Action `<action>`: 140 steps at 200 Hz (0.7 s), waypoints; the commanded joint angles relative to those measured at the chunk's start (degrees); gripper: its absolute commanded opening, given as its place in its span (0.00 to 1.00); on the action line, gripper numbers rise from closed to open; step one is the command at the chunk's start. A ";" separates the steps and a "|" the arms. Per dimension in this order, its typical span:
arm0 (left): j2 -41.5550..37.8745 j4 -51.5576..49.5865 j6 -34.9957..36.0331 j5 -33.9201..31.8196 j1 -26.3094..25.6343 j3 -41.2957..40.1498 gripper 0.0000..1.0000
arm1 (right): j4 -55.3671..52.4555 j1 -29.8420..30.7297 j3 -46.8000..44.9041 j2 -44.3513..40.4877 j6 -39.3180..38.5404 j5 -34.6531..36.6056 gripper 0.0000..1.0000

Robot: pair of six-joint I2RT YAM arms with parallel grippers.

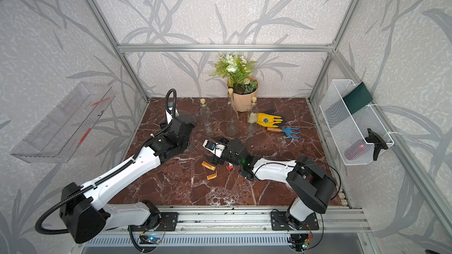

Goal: Remove the label from the bottle
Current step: Place the bottle at the center of the board, then hold the bottle at the center of the board.

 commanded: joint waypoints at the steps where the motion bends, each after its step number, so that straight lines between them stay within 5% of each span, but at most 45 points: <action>1: -4.62 5.04 7.62 16.60 3.92 -3.00 0.73 | 0.29 -0.11 2.19 -0.10 -0.33 -0.94 0.83; 63: -9.58 10.06 13.07 45.64 14.87 -7.05 0.78 | -0.24 -0.11 2.33 -0.54 -0.44 -1.30 0.83; 113: -8.97 11.75 13.10 52.72 19.28 -7.88 0.70 | -0.76 -0.12 2.24 -1.13 -0.76 -1.38 0.83; 140: -9.01 13.43 11.75 49.50 19.91 -8.77 0.65 | -1.03 -0.11 2.30 -1.16 -0.72 -1.48 0.83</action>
